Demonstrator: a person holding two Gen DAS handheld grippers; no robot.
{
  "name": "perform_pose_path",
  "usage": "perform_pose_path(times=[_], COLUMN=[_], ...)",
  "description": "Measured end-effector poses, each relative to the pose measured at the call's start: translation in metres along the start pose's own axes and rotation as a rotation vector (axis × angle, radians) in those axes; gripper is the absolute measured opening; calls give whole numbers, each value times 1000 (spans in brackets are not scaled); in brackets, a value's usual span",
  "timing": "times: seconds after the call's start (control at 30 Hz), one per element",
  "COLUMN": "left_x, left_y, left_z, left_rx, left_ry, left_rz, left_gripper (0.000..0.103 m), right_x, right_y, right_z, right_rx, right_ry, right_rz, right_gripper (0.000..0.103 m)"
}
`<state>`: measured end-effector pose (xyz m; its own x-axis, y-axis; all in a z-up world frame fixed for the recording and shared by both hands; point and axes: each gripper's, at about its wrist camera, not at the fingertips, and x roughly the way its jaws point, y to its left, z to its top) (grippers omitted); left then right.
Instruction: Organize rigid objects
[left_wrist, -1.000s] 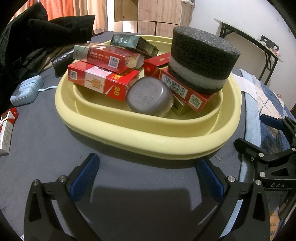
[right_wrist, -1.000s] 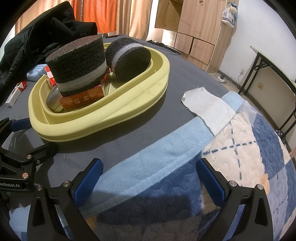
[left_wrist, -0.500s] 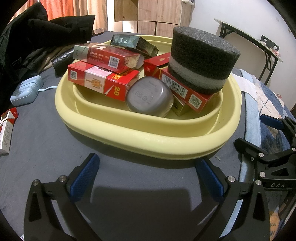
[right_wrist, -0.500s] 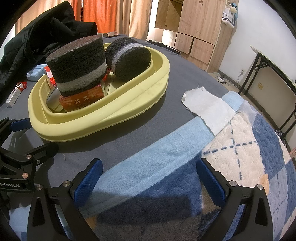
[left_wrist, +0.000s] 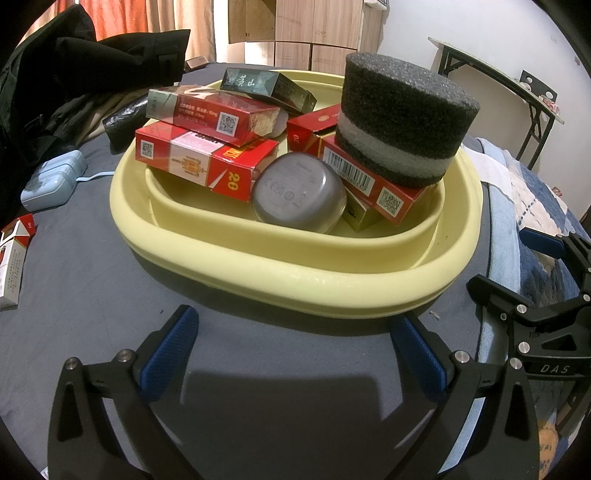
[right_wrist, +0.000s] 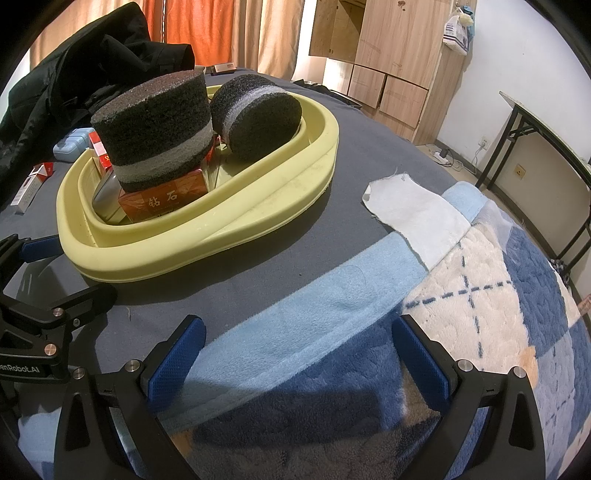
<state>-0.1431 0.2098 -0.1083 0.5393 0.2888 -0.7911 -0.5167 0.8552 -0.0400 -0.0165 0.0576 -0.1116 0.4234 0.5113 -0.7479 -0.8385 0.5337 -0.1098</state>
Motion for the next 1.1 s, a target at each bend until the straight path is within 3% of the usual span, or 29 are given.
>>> perform_pose_path(times=[1.1], left_x=[2], left_y=[-1], left_z=[0], left_rx=[0], left_ry=[0], left_rz=[-1], left_gripper=[103], right_x=[-8], right_y=[-9], right_z=[-6], right_rx=[-1], right_ry=[0], right_rz=[1], right_gripper=[103])
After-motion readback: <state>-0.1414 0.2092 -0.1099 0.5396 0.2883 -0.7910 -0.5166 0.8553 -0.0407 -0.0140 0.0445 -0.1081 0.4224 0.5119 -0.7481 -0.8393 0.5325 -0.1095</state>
